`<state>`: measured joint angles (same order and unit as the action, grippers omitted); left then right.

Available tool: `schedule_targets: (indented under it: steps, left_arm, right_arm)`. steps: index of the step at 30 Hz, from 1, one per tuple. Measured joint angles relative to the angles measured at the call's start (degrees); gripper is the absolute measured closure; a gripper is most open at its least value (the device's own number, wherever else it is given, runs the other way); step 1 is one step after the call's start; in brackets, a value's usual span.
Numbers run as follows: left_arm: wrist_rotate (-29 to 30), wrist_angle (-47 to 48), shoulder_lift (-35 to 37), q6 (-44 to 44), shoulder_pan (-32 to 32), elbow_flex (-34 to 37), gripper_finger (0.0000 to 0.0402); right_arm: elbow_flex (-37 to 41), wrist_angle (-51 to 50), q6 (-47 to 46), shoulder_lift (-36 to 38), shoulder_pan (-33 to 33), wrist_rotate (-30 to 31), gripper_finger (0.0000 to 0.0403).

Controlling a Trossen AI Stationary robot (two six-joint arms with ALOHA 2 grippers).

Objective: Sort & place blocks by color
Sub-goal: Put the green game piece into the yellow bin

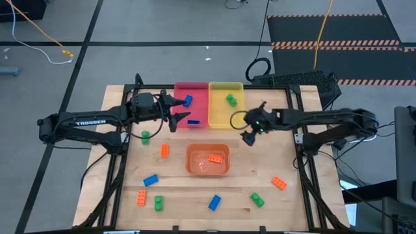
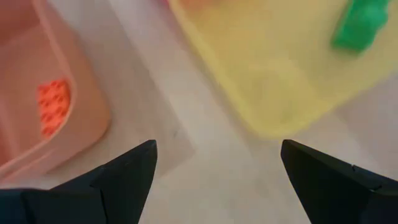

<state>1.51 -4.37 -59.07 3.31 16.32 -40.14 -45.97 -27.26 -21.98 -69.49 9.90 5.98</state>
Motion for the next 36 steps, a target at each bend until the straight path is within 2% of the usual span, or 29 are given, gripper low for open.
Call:
schedule_targets:
  steps: [9,18,22,27,32,36]
  left_arm:
    - [0.07,4.27,-0.17,-0.02,0.0,0.0,0.0131]
    - [7.37,11.4,0.29,9.49,-0.27,-0.02,0.0131]
    - [11.97,22.59,0.18,18.2,-0.28,-0.88,0.0131]
    - [18.32,42.53,0.13,27.79,-0.22,-7.48,0.0131]
    - [21.3,59.16,-1.78,38.36,-0.26,-13.91,0.0131]
    - [21.48,68.16,-5.08,46.94,0.17,-13.55,0.0131]
  right_arm:
    - [0.24,-8.1,-12.17,4.75,-9.23,1.45,0.0064]
    - [0.26,-6.48,-11.58,4.33,-9.19,21.41,0.0064]
    - [0.26,-5.54,-8.84,4.33,-7.73,28.76,0.0064]
    - [0.26,2.0,-1.62,4.35,-4.96,38.07,0.0064]
    - [0.26,8.85,5.39,4.35,-2.79,38.98,0.0064]
    - [0.26,7.93,5.12,4.33,-2.42,38.96,0.0064]
